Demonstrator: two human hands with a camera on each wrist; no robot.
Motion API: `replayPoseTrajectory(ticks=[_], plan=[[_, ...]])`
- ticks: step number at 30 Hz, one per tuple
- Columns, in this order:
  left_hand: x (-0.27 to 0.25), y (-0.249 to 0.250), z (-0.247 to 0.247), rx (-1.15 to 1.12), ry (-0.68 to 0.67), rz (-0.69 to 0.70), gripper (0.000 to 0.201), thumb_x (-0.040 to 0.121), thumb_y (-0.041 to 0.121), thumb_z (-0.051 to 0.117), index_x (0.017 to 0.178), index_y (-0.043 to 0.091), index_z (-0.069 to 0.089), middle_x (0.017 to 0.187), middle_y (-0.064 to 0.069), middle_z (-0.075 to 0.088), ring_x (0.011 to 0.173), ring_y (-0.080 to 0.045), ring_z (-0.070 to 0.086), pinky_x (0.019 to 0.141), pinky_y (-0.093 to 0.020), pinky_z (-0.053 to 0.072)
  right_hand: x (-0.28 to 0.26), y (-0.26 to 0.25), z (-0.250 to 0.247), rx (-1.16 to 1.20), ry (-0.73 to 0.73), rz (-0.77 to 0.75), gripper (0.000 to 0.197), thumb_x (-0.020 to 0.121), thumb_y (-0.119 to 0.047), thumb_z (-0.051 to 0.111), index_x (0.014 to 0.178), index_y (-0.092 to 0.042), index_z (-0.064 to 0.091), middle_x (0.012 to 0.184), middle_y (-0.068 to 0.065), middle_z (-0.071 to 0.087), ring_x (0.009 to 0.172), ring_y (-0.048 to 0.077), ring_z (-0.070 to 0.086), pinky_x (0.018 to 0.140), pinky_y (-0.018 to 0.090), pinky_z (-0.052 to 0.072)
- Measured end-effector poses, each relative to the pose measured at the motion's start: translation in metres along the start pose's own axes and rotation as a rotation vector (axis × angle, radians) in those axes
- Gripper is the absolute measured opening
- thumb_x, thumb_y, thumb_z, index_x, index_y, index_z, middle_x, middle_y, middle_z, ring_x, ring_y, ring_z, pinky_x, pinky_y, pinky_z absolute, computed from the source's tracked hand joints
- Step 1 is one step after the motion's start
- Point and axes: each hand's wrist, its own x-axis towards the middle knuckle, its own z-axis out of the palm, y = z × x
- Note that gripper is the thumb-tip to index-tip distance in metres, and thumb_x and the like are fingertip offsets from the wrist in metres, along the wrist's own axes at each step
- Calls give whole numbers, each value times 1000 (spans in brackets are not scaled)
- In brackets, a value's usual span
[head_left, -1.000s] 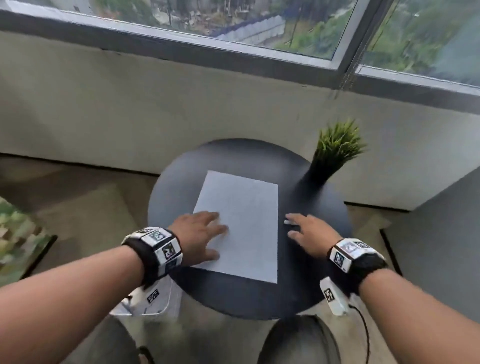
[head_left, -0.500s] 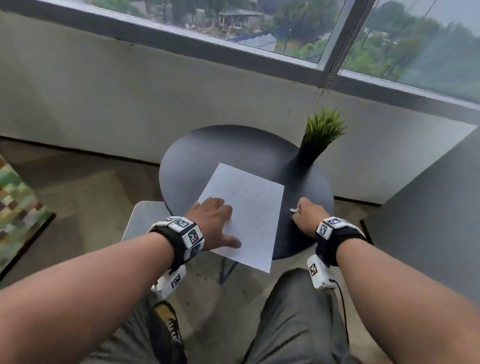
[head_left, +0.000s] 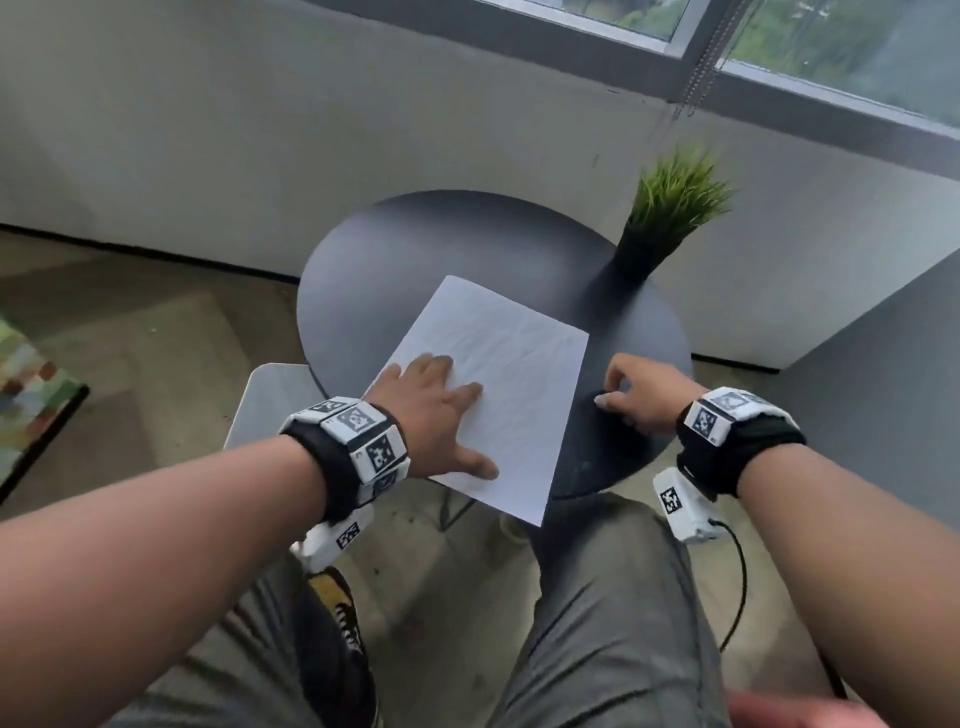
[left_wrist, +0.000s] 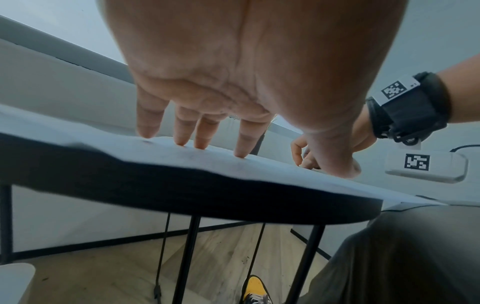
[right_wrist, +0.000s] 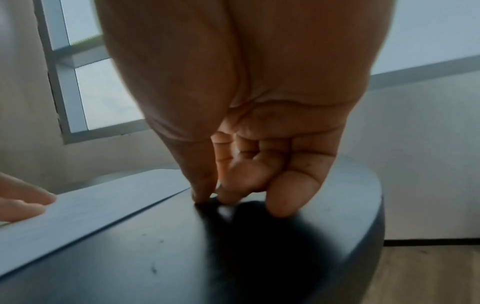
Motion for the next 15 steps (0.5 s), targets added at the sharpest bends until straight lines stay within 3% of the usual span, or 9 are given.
replayPoseTrajectory(ticks=[3, 6, 10, 15], plan=[[3, 4, 1, 8, -12, -2, 114, 64, 95, 43, 156, 33, 14, 165, -4, 0, 151, -30, 1, 119, -54, 15, -4, 7, -1, 206, -77, -1, 20, 85, -28, 69, 87, -13, 56, 67, 12, 68, 49, 25, 57, 50, 35, 54], [8, 9, 2, 38, -14, -2, 115, 66, 96, 39, 156, 29, 12, 166, 6, -6, 150, -33, 2, 115, -58, 20, -10, 6, -5, 327, -73, -38, 23, 83, -32, 68, 84, -14, 55, 71, 10, 69, 50, 21, 57, 51, 34, 55], [11, 17, 0, 46, -25, -21, 105, 71, 95, 34, 155, 38, 5, 165, 6, -3, 148, -38, 6, 112, -59, 27, -23, -22, 1, 279, -58, -191, 13, 83, -18, 60, 89, -19, 49, 68, 4, 65, 48, 16, 59, 47, 22, 49], [18, 20, -5, 100, -14, -5, 101, 65, 98, 35, 150, 51, 8, 155, -1, 18, 140, -34, 21, 104, -59, 35, -19, -54, 9, 207, -84, -358, 10, 86, -27, 63, 97, -28, 63, 69, -4, 68, 57, 6, 62, 56, 18, 45]])
